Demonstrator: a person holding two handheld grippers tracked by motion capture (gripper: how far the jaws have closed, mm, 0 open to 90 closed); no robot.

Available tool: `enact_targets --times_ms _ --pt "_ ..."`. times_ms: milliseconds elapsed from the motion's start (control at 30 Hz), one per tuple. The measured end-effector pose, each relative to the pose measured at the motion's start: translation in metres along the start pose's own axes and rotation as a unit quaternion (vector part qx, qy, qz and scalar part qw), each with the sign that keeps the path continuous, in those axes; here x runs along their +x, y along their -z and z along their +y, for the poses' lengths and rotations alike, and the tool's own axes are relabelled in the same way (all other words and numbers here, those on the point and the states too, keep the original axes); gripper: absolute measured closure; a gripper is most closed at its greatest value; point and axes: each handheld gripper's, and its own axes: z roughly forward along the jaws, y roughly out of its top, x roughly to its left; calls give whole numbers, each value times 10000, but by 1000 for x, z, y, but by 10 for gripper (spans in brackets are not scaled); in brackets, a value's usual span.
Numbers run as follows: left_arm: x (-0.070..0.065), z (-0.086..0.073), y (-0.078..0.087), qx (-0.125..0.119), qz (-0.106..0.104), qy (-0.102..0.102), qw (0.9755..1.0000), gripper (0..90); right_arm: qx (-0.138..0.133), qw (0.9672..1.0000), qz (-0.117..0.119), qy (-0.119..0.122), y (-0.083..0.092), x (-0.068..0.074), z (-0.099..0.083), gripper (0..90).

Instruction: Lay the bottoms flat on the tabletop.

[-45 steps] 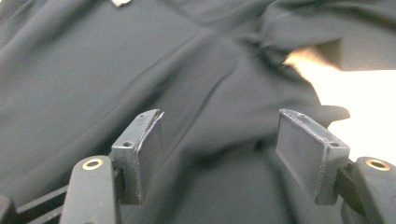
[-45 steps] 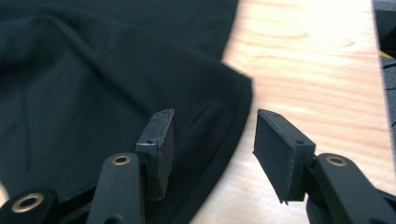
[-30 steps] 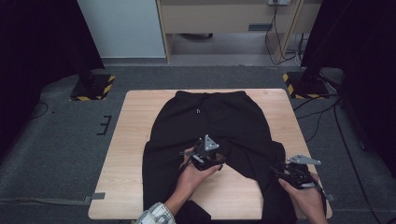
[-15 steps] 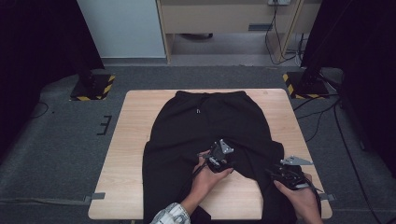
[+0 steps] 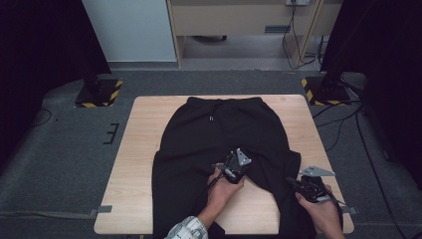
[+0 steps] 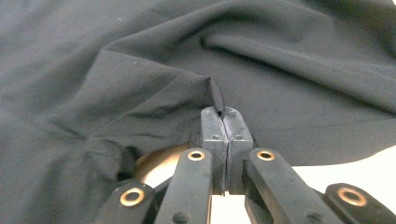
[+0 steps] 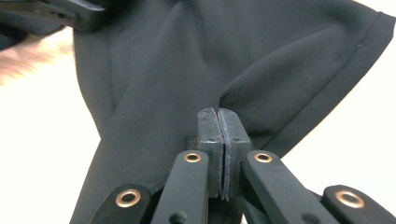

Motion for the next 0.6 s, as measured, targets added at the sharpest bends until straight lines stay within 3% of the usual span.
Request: enact_targets --times_ms 167,367,533,600 --pt "14 -3 21 -70 -14 70 10000 893 -19 10000 -22 52 9 -3 4 892" --pt "34 0 46 -162 65 150 9997 894 -55 9999 -41 79 29 -17 21 894" --pt "39 8 50 -225 89 198 9995 894 -109 9999 -54 22 35 -26 33 894" --pt "40 9 42 -110 144 149 9997 894 187 9993 -219 226 25 -25 32 885"
